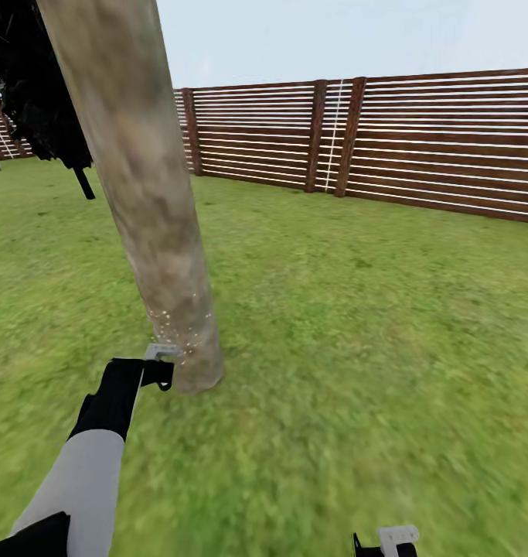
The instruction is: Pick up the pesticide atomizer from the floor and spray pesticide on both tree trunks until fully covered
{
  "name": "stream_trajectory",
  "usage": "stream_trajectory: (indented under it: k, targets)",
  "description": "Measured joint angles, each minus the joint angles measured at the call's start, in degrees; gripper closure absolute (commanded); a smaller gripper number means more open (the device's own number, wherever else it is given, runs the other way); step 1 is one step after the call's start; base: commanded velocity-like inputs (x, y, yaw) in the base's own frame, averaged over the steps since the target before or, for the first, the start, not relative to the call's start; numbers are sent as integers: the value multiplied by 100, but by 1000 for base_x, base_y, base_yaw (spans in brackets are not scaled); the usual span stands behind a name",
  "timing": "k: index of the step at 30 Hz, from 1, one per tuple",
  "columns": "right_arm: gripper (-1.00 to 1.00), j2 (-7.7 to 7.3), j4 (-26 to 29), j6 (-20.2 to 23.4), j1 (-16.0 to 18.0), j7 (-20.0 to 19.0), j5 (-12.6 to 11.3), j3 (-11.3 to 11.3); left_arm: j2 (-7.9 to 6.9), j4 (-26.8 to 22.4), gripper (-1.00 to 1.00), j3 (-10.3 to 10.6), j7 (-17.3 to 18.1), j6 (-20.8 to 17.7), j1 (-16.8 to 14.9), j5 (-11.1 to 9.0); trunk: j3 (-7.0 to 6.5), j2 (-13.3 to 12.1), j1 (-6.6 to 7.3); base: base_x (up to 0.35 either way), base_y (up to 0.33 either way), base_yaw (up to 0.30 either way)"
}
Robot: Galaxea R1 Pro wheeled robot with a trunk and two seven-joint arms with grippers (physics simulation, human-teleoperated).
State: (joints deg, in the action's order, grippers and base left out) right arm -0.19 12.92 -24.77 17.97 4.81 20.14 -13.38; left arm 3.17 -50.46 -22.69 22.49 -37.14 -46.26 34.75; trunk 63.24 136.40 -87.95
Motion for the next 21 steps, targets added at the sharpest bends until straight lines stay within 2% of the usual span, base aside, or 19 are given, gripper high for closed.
stream_trajectory:
  k: [5,11,21]
  targets:
    - [-100,1,-2,-1,1,0,0,-2,-1,-65,100,-6,-2,4,2,-2,0,0,1,39,-273,174]
    - [-100,1,-2,-1,1,-1,0,-2,-1,-78,100,-6,1,6,1,-9,0,0,2,211,-211,246]
    - [-100,0,-1,0,1,0,0,-1,-1,-91,100,-32,-3,8,1,-9,0,0,0,45,-258,46]
